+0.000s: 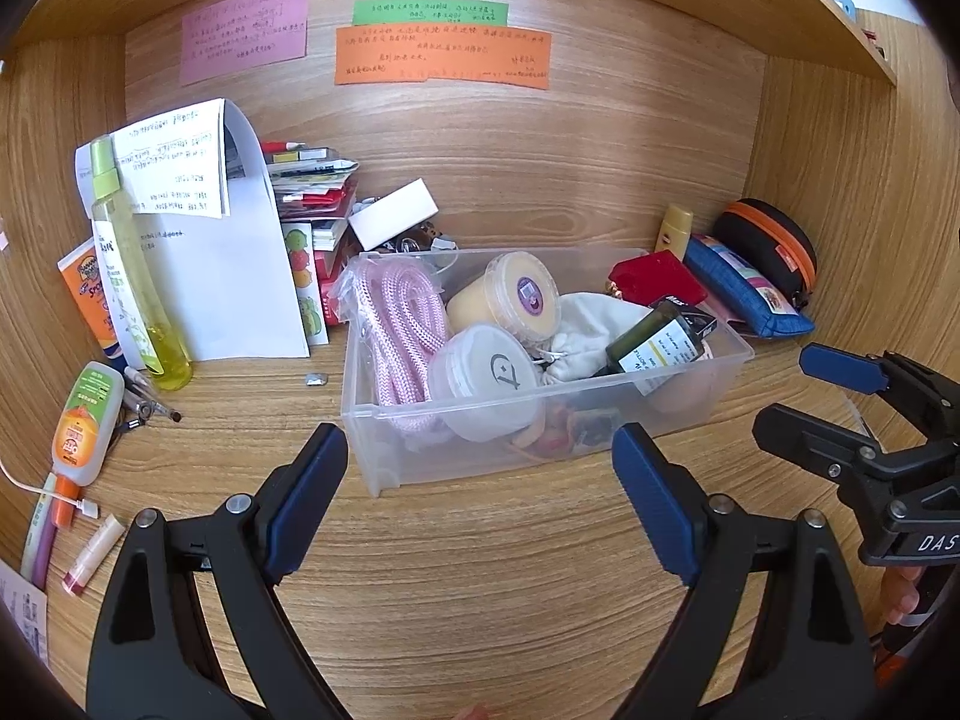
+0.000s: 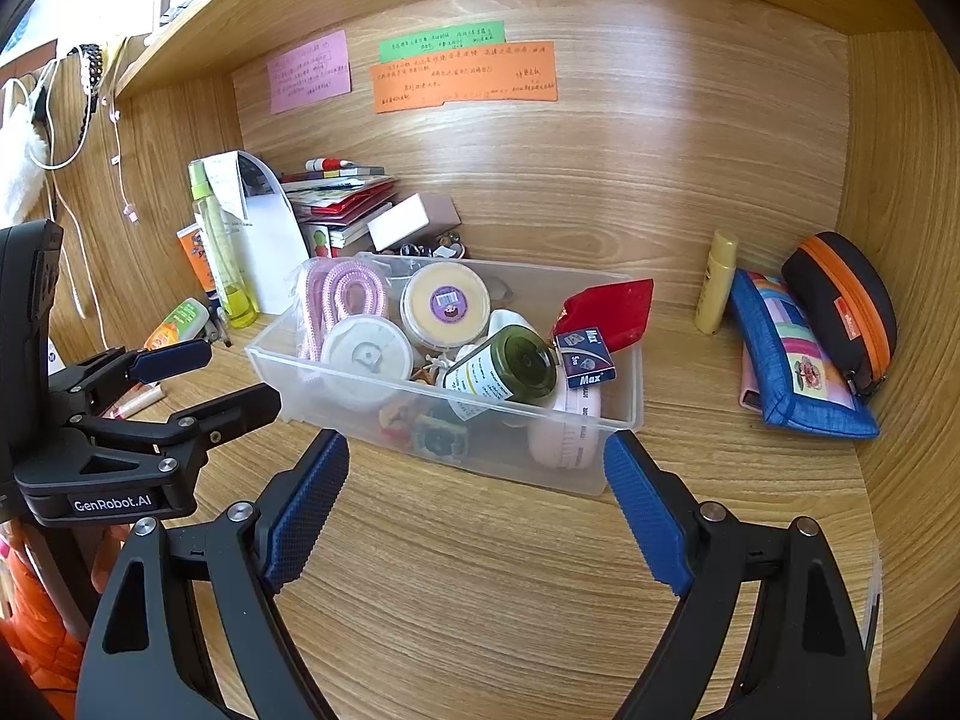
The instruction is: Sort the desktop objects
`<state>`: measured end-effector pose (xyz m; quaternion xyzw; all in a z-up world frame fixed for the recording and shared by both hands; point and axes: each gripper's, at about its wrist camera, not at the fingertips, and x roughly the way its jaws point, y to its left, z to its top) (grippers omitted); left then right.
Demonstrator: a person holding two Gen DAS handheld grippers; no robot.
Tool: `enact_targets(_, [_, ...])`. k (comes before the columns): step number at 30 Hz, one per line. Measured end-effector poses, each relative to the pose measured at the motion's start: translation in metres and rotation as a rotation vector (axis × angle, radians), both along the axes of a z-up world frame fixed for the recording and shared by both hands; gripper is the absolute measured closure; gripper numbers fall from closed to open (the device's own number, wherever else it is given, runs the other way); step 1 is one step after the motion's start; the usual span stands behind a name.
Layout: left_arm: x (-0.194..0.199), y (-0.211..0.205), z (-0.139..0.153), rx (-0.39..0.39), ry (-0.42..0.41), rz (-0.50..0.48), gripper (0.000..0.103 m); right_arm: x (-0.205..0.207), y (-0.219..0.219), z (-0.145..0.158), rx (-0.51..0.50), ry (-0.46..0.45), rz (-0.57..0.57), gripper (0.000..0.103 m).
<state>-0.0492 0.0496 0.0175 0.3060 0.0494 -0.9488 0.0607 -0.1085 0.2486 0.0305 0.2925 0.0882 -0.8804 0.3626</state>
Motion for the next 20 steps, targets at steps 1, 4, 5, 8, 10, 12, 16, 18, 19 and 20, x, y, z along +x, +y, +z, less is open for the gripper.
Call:
enact_targets(1, [-0.0007, -0.0003, -0.0003, 0.004, -0.006, 0.0, 0.012, 0.0004, 0.0001, 0.0001, 0.0, 0.001, 0.001, 0.018])
enact_targets(4, [-0.002, -0.0004, -0.0012, 0.009, -0.015, -0.006, 0.012, 0.0012, -0.0003, 0.0002, -0.001, 0.001, 0.001, 0.018])
enact_targets(5, [-0.0018, -0.0001, -0.0013, 0.008, -0.014, -0.004, 0.012, 0.0013, -0.0003, 0.0002, -0.001, 0.002, 0.001, 0.018])
enact_targets(8, [-0.0012, 0.0005, -0.0014, 0.009, -0.013, -0.008, 0.012, 0.0016, -0.0005, 0.0002, -0.001, 0.002, -0.001, 0.018])
enact_targets(10, [-0.0006, 0.0015, -0.0011, 0.012, -0.011, -0.015, 0.012, 0.0016, -0.0006, 0.0003, -0.001, 0.001, -0.002, 0.018])
enact_targets(12, [0.0, 0.0023, -0.0006, 0.009, -0.007, -0.015, 0.012, 0.0012, -0.0004, 0.0004, -0.001, -0.001, -0.002, 0.018])
enact_targets(16, [-0.0002, 0.0031, -0.0003, 0.018, -0.002, -0.035, 0.012, 0.0, 0.0004, 0.0008, -0.006, -0.008, -0.003, 0.018])
enact_targets(18, [0.0001, 0.0025, -0.0001, 0.031, 0.0, -0.045, 0.012, -0.0009, 0.0006, 0.0003, -0.007, -0.011, -0.006, 0.018])
enact_targets(19, [0.0003, 0.0017, 0.0, 0.034, 0.002, -0.043, 0.012, -0.0009, 0.0006, -0.0001, -0.007, -0.012, -0.007, 0.018])
enact_targets(20, [0.0, 0.0011, -0.0002, 0.032, -0.002, -0.039, 0.012, -0.0011, 0.0007, -0.0006, -0.007, -0.014, -0.008, 0.018])
